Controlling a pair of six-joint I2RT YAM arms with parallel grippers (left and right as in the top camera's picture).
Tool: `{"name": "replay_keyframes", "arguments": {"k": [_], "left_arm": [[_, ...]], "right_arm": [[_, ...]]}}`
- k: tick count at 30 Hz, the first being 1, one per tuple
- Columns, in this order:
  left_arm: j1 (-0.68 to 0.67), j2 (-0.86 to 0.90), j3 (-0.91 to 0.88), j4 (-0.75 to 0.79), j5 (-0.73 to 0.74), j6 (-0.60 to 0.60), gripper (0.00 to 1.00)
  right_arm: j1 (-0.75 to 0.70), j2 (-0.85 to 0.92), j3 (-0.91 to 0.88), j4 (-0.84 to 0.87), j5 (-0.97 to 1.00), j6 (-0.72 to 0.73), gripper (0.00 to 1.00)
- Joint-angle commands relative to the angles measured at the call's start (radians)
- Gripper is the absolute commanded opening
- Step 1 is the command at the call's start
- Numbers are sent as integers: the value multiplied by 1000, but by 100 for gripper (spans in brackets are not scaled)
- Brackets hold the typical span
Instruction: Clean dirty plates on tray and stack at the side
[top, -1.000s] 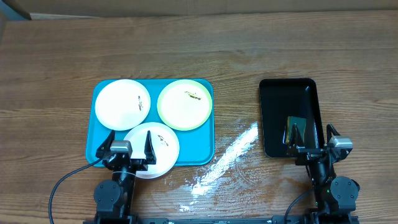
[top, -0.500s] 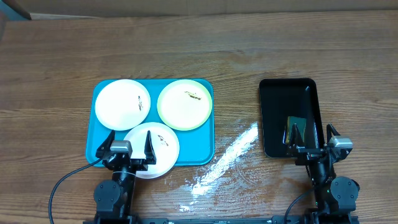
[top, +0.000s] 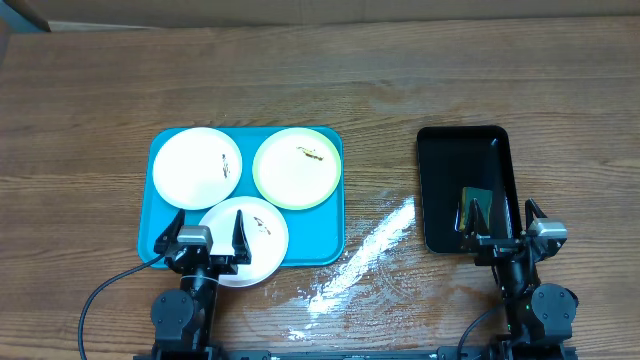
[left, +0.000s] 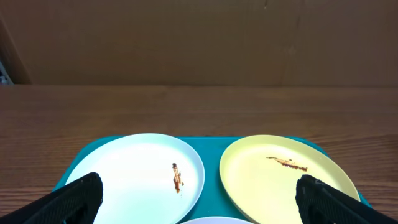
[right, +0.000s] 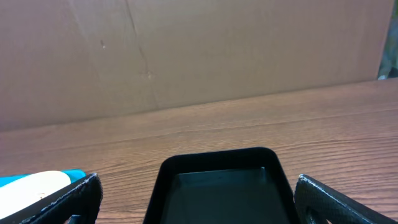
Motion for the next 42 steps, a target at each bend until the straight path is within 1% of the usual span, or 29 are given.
{"name": "replay_keyframes", "arguments": {"k": [1,36,39,41,42], "left_arm": [[5,-3,-4,0,-17,19,100],[5,-3,-4,0,-17,19,100],[5,-3,-4,0,-17,19,100],[5,-3,-4,0,-17,19,100],[5,-3,-4,0,-17,19,100]], "right_arm": [[-5,-3,-10,5,8,3,100],[-5,-3,-10,5,8,3,100],[-5,-3,-7,26,-44,49,100],[-5,-1,33,23,-63,123,100],[-5,16,83,6,-71,140,100]]}}
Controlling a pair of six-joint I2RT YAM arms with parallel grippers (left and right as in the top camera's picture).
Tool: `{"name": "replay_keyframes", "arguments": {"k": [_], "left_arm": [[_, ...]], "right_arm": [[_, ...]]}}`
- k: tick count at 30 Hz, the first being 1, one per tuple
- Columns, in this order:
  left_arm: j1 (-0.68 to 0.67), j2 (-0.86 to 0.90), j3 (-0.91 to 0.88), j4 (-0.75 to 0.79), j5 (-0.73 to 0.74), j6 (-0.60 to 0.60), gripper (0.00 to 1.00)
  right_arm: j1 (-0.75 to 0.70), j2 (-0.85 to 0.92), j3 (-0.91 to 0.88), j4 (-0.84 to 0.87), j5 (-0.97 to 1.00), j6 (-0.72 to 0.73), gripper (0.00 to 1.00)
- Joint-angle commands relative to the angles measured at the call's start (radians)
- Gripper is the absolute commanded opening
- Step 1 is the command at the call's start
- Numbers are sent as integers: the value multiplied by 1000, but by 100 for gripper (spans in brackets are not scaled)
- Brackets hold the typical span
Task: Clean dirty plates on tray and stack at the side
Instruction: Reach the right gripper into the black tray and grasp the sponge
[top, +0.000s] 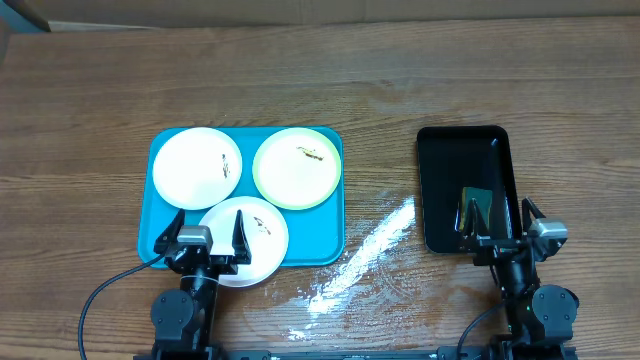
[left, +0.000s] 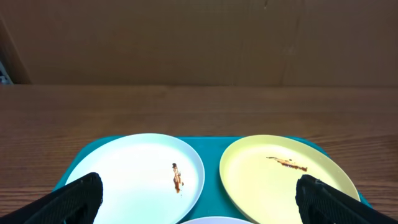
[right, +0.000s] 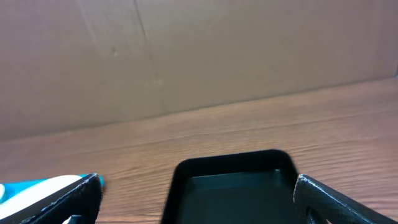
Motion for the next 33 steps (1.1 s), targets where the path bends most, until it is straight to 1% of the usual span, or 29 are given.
{"name": "replay_keyframes", "arguments": {"k": [1,3,6,10,11,12,13,16,17,20,22,24,25,26,27,28,31,33], "left_arm": [[5,-3,-4,0,-17,19,100],[5,-3,-4,0,-17,19,100],[5,-3,-4,0,-17,19,100],[5,-3,-4,0,-17,19,100],[5,-3,-4,0,-17,19,100],[5,-3,-4,0,-17,19,100],[5,-3,-4,0,-17,19,100],[5,-3,-4,0,-17,19,100],[5,-3,-4,0,-17,19,100],[5,-3,-4,0,-17,19,100],[5,-3,-4,0,-17,19,100],[5,-3,-4,0,-17,19,100],[5,-3,-4,0,-17,19,100],[5,-3,-4,0,-17,19,100],[5,-3,-4,0,-17,19,100],[5,-3,-4,0,-17,19,100],[5,-3,-4,0,-17,19,100],[5,-3,-4,0,-17,19,100]], "right_arm": [[-5,27,106,-27,-34,81,100],[-5,70,182,-86,-33,100,100],[-5,201,355,-229,-33,102,100],[-5,452,631,-453,-33,98,100],[-5,550,737,-549,-33,97,100],[-5,612,805,-616,-32,93,100],[-5,708,908,-726,-33,93,100],[-5,894,1096,-933,-34,95,100],[-5,999,1195,-1044,-45,96,100],[-5,1158,1334,-1196,-64,97,100],[-5,1237,1374,-1249,-50,68,100],[-5,1284,1374,-1260,-25,70,100],[-5,1321,1374,-1270,-8,80,95],[-5,1364,1372,-1281,-1,80,81],[-5,1390,1368,-1284,-1,82,76],[-5,1430,1355,-1284,19,120,72],[-5,1482,1319,-1279,87,173,73],[-5,1508,1279,-1253,122,185,79]]}}
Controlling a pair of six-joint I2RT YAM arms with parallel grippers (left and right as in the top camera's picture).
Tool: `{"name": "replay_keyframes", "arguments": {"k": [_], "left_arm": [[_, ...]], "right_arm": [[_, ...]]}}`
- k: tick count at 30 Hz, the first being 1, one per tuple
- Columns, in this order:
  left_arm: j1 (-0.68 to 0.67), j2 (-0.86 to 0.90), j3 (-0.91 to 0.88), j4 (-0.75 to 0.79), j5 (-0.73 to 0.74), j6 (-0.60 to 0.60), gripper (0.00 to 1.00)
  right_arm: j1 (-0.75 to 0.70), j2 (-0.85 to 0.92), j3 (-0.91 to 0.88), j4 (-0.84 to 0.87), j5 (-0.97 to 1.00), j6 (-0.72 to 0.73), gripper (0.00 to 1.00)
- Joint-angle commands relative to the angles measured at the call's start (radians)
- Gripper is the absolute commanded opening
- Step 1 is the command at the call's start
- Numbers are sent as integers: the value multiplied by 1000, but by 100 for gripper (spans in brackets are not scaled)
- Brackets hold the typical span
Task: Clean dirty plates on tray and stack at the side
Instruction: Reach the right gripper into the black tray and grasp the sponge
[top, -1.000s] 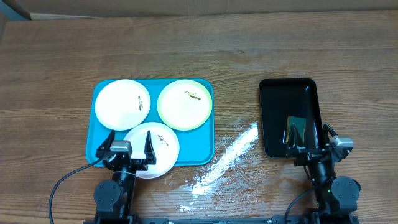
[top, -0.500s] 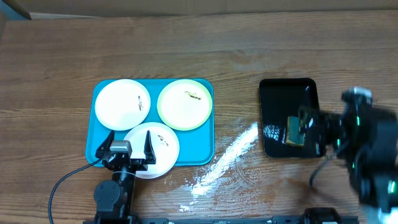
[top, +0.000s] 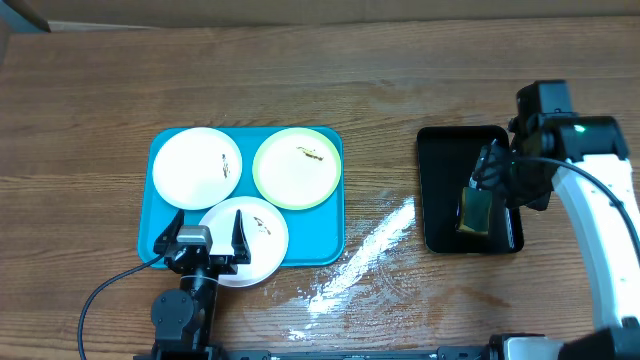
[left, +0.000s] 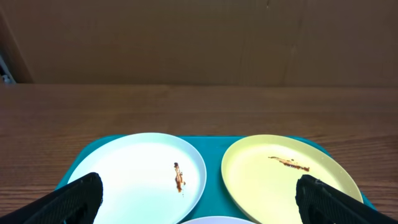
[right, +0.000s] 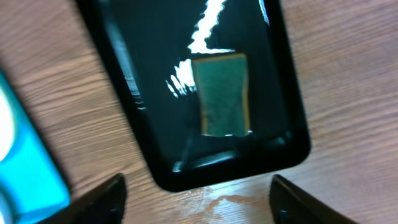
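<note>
Three dirty plates lie on the blue tray (top: 322, 243): a white one (top: 197, 167) at the back left, a yellow-green one (top: 297, 167) at the back right, and a white one (top: 256, 238) in front. Each carries a brown smear. My left gripper (top: 203, 240) stands open at the tray's front edge, over the front plate, its fingertips (left: 69, 200) wide apart. My right gripper (top: 497, 178) hangs open above the black tray (top: 445, 190), looking down on a green sponge (right: 222, 93) that lies in it.
A wet sheen (top: 372, 245) streaks the wood between the two trays. A cardboard wall (left: 199, 37) closes off the far side of the table. The left arm's cable (top: 100, 298) loops near the front edge.
My right arm has gone from resting at the table's front edge to high above the black tray, its camera now pointing down at the sponge. The left arm and the plates are unchanged.
Both grippers first rested open at the front edge, left at the blue tray and right at the black tray. The right wrist view then shifted slightly. Now the right gripper is raised over the sponge, still open, while the left has stayed put.
</note>
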Motion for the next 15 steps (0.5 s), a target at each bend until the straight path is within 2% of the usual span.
{"name": "replay_keyframes", "arguments": {"k": [1,11,15], "left_arm": [[5,-4,-4,2,-10,19,100],[5,-4,-4,2,-10,19,100],[5,-4,-4,2,-10,19,100]], "right_arm": [[-5,26,-68,49,79,45,80],[-3,29,-312,343,60,49,80],[-3,31,-428,512,60,49,75]]}}
